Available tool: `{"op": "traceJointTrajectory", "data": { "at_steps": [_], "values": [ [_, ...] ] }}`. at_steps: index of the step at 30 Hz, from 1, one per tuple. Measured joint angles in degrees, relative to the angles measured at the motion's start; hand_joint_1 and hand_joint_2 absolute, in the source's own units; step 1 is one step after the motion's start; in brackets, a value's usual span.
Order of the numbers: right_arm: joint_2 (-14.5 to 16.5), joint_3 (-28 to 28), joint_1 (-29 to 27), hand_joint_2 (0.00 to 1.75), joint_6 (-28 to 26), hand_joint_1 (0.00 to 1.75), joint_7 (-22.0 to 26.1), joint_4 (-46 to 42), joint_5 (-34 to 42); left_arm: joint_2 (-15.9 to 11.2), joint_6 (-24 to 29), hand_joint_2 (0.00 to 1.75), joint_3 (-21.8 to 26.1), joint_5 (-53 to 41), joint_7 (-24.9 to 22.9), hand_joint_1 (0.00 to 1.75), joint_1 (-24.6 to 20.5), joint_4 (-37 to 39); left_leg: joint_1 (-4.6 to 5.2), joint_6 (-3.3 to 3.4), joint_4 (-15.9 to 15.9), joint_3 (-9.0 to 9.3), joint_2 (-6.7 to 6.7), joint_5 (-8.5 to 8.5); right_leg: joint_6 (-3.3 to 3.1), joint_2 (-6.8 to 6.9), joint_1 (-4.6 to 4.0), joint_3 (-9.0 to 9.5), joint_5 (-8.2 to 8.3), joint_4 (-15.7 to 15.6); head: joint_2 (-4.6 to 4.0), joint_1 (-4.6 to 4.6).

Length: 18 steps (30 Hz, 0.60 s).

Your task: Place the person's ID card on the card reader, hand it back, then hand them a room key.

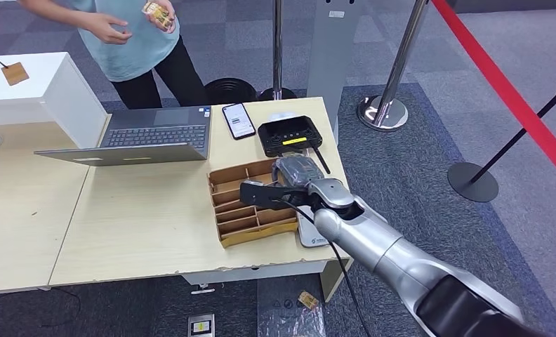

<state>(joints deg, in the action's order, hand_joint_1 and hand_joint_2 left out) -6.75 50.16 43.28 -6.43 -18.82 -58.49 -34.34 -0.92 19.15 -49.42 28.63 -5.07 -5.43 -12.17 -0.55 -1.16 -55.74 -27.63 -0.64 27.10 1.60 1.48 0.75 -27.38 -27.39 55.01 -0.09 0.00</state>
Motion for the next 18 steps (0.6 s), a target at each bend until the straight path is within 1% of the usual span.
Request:
{"op": "traceJointTrajectory", "data": {
  "at_steps": [18],
  "values": [
    [-1.25,-1.25,3.41,1.75,-0.43,1.75,-0.49,-0.39,0.37,0.0,0.01,1.75,-0.74,0.18,0.34,0.0,0.0,0.0,0.0,0.0,-0.02,-0.01,0.0,0.0,-0.01,0.0,0.0,0.0,0.01,0.0,0.0,-0.01]
  ]
}}
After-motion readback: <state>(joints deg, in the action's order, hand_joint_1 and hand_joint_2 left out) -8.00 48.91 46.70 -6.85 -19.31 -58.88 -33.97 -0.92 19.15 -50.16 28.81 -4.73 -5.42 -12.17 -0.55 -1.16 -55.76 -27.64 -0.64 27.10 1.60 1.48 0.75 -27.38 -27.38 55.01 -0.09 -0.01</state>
